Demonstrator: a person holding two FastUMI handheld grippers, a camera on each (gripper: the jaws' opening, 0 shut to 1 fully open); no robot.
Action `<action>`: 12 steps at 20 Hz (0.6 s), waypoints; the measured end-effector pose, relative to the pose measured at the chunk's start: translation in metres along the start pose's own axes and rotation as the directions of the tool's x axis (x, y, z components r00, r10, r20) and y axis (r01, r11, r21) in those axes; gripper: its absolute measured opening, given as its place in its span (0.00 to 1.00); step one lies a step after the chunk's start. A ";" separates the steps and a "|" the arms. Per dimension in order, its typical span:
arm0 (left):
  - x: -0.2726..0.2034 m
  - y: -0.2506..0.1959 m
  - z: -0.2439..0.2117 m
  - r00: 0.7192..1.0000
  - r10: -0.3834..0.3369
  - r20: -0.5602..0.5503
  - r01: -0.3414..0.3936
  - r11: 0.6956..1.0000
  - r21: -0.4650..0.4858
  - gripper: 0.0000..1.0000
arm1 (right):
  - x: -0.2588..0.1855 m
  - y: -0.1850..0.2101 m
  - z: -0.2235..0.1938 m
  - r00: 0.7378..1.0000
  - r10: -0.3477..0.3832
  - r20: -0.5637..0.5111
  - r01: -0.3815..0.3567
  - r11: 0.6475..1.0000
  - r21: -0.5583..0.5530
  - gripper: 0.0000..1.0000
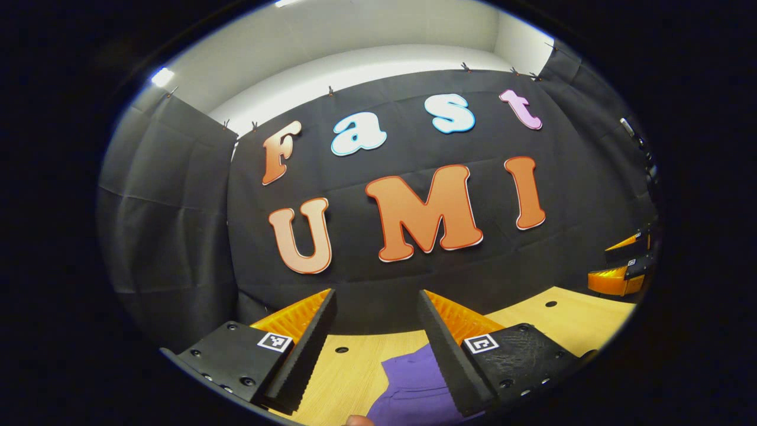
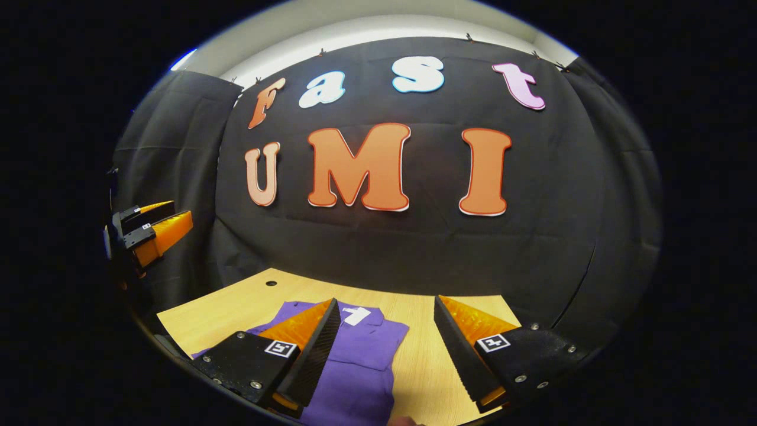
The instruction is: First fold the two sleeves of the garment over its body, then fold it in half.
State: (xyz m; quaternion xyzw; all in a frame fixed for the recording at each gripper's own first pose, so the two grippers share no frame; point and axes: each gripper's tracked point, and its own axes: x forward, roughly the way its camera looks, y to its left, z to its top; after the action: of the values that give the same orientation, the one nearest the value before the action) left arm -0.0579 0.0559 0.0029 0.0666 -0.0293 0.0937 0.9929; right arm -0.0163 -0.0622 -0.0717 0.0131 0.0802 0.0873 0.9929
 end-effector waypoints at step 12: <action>-0.053 -0.027 -0.232 0.764 -0.096 -0.638 0.065 0.995 -0.073 1.00 | -0.026 0.014 -0.177 0.864 0.034 -0.503 0.038 0.991 0.131 0.95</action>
State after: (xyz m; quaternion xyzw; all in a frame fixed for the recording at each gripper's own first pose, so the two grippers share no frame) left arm -0.0939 0.0520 -0.2337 0.0090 0.3114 0.0673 0.9478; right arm -0.0724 -0.0510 -0.2417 0.0578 0.3423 0.0810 0.9343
